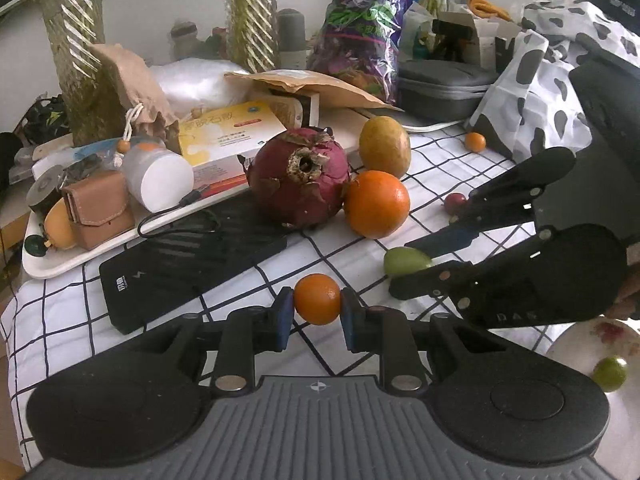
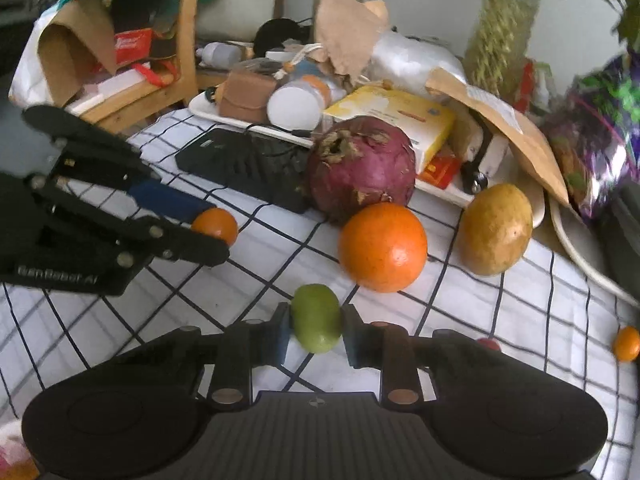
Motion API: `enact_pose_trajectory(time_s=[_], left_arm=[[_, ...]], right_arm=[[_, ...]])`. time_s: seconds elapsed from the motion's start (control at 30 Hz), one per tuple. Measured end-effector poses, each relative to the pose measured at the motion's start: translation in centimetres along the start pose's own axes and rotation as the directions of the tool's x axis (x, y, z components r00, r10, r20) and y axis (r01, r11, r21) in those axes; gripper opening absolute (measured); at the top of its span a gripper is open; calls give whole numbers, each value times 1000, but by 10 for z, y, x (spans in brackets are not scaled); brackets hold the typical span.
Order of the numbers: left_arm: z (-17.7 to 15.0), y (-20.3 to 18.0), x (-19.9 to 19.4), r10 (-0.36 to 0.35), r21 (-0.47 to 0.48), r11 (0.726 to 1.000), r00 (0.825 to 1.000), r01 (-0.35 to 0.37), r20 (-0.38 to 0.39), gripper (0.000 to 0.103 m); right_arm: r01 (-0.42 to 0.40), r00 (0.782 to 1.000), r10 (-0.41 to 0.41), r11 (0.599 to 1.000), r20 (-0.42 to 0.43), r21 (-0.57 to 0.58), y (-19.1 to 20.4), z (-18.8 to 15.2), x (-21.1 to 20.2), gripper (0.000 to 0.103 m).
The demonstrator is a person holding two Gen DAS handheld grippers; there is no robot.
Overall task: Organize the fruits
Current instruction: 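Grasp a small orange tomato with the left tool while the right grasps a green plum, then carry the small tomato and green plum over the white plate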
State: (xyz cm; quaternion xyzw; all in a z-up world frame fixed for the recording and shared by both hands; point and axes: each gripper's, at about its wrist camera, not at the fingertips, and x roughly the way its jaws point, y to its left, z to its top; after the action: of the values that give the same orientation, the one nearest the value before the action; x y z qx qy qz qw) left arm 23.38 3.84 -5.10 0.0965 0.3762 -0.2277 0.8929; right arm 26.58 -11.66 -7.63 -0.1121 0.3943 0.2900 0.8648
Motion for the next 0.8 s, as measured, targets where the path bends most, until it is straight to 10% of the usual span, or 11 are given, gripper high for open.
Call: enact_pose_trajectory(time_s=[0.8], left_arm=[[-20,-86,-79,-39,49,998,999,37,35,24]], right_arm=[[12,998,-15,999,62,42,30,-54,-126,28]])
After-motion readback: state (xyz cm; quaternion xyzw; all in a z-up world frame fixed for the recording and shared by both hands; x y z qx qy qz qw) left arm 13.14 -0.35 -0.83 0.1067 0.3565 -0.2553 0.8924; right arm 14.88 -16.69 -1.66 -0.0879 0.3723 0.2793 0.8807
